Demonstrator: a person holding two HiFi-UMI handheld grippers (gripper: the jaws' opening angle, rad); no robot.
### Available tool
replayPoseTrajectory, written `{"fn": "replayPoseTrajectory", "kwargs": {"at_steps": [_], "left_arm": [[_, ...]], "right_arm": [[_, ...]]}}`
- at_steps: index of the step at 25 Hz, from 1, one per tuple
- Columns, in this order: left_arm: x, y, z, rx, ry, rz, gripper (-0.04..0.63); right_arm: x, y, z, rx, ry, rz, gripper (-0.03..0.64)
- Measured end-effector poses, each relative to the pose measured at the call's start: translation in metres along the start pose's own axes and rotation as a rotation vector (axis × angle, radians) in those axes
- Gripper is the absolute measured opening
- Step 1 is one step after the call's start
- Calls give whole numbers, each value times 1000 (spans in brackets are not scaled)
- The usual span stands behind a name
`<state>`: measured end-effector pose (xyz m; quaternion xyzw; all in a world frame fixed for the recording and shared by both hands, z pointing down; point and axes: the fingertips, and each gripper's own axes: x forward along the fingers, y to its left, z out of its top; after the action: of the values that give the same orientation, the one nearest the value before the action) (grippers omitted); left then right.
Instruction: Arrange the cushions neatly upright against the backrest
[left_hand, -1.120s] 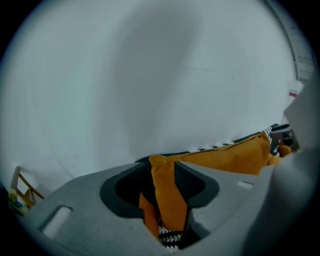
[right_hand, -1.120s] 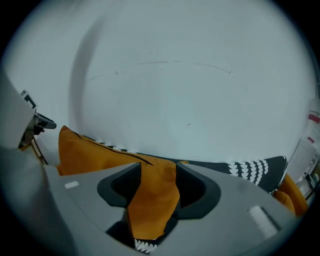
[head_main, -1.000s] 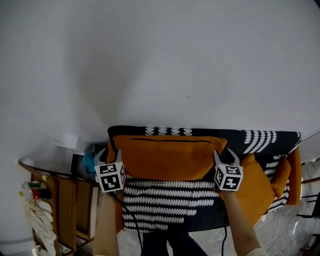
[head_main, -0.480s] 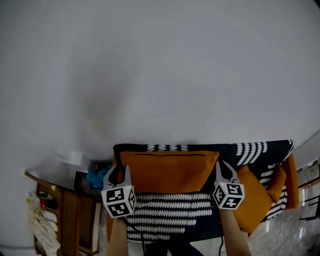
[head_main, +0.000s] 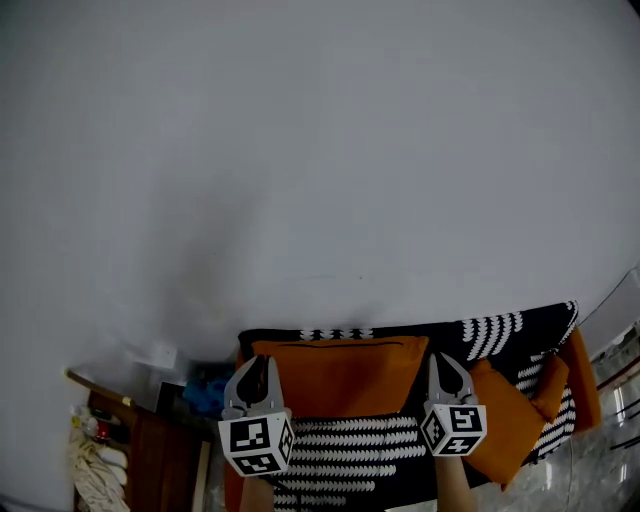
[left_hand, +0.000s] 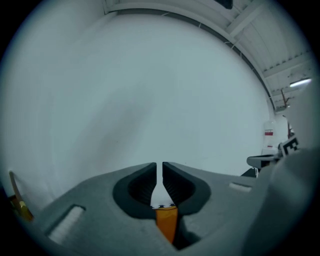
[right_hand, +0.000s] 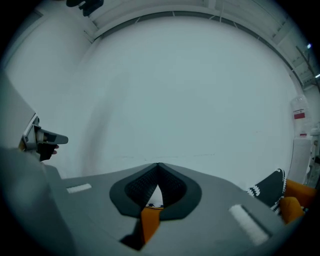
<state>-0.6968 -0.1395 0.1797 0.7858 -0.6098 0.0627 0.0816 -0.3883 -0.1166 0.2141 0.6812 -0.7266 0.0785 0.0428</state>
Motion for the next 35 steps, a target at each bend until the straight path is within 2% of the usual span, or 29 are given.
{"fn": "replayPoseTrajectory", "kwargs": {"at_steps": [7,16,25,35], "left_arm": [[-42,-17,28,18,-59,-15,21],[-77,-23,43,22,-94,-9,3],[-95,-31,44,50,-95,-16,3],[-99,-28,48,43,-103,-18,3]], "right_arm": [[-36,23,37,7,-76,20,9],[-66,40,62,-13,-104,50,9],[-87,39,69,-8,-125,36,9],[-91,44,71,-6,-132,36,9]]}}
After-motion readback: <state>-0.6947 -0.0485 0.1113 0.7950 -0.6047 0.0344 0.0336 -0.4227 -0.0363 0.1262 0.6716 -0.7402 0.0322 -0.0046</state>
